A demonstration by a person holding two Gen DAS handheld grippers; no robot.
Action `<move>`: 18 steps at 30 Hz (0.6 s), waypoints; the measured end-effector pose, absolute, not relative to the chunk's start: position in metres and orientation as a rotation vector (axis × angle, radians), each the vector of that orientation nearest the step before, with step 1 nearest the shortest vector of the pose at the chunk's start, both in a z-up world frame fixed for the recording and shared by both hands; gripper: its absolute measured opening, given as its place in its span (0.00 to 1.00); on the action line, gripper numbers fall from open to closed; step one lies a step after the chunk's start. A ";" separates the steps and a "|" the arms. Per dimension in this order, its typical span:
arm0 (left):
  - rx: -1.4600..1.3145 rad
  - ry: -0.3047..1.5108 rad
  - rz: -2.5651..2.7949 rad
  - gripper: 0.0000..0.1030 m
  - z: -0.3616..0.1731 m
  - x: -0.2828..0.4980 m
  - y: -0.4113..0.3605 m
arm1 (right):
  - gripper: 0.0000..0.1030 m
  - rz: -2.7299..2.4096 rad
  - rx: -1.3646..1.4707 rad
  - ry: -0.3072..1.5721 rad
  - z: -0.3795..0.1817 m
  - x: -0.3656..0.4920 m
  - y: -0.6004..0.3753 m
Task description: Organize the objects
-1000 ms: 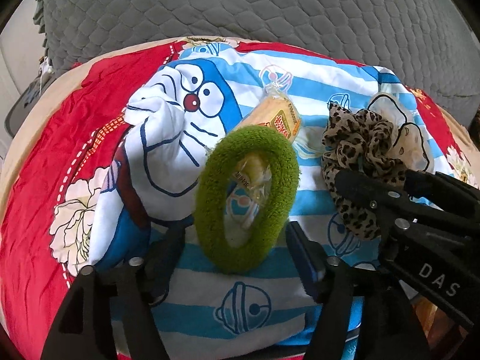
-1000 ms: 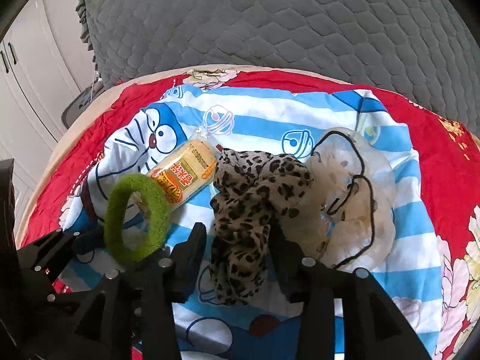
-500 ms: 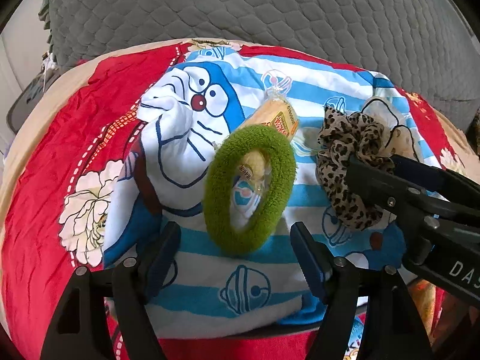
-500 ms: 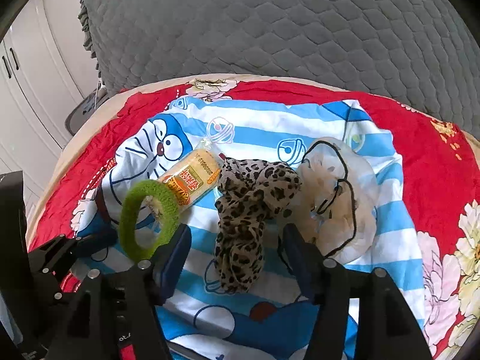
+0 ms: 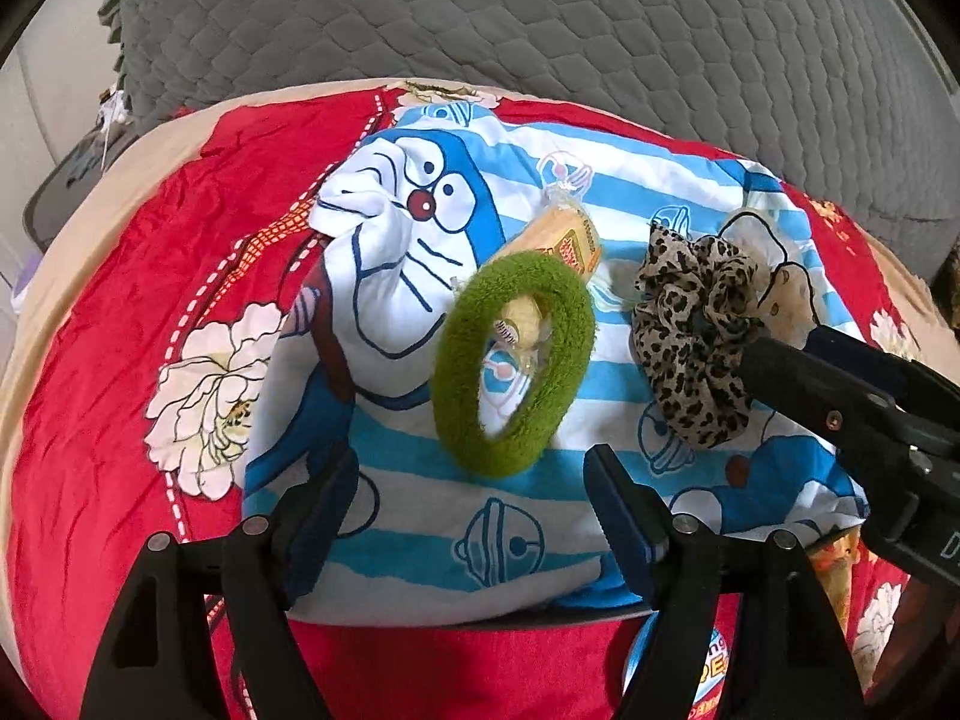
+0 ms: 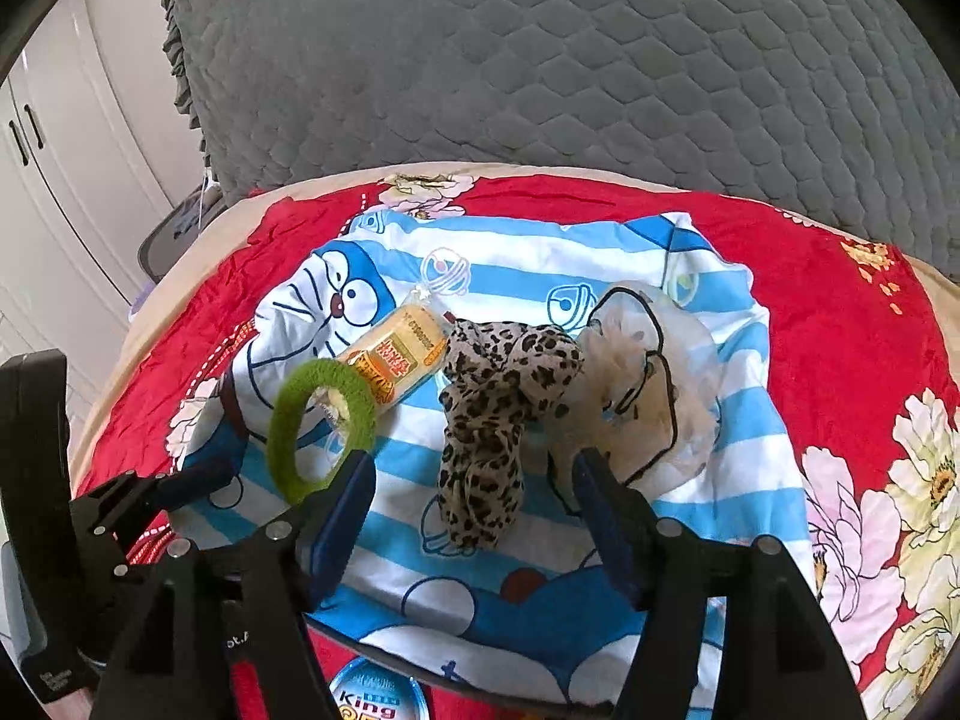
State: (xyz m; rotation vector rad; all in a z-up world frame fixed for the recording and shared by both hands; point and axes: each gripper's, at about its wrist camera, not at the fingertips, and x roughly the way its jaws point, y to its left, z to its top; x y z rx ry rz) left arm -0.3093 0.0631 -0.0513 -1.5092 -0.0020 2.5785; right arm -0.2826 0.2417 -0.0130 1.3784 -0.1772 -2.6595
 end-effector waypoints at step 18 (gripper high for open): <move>-1.482 -0.042 2.579 0.78 -0.032 -0.297 0.056 | 0.85 -2.698 1.355 -0.185 0.013 -0.269 0.244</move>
